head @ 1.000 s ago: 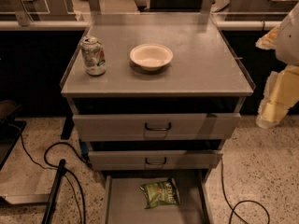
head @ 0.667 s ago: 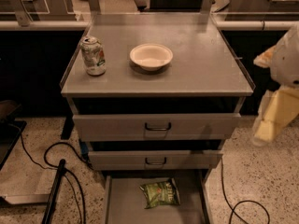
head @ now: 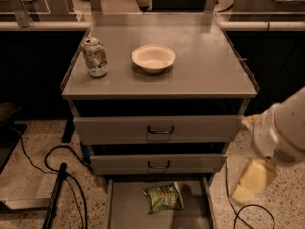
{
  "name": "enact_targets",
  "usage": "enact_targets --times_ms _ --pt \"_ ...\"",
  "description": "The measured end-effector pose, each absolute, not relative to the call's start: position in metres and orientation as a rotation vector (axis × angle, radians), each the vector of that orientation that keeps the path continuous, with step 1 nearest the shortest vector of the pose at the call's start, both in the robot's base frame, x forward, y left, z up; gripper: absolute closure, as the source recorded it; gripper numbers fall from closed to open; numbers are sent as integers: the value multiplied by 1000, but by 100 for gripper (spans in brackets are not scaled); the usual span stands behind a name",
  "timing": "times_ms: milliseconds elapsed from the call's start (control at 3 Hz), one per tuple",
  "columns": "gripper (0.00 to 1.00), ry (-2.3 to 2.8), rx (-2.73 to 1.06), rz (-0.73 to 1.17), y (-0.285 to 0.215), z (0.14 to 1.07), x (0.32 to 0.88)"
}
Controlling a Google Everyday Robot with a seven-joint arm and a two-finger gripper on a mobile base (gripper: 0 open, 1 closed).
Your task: Pick green jalapeno chip bag from bottom drawer and place on counter
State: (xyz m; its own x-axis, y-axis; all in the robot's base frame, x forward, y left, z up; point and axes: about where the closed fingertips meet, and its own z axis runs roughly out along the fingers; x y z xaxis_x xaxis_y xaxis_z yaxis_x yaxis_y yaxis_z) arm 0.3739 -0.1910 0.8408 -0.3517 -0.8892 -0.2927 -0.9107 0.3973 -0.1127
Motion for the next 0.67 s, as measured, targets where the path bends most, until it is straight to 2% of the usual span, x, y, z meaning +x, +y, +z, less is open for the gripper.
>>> enact_targets --times_ms 667 --pt "0 2411 -1594 142 -194 806 353"
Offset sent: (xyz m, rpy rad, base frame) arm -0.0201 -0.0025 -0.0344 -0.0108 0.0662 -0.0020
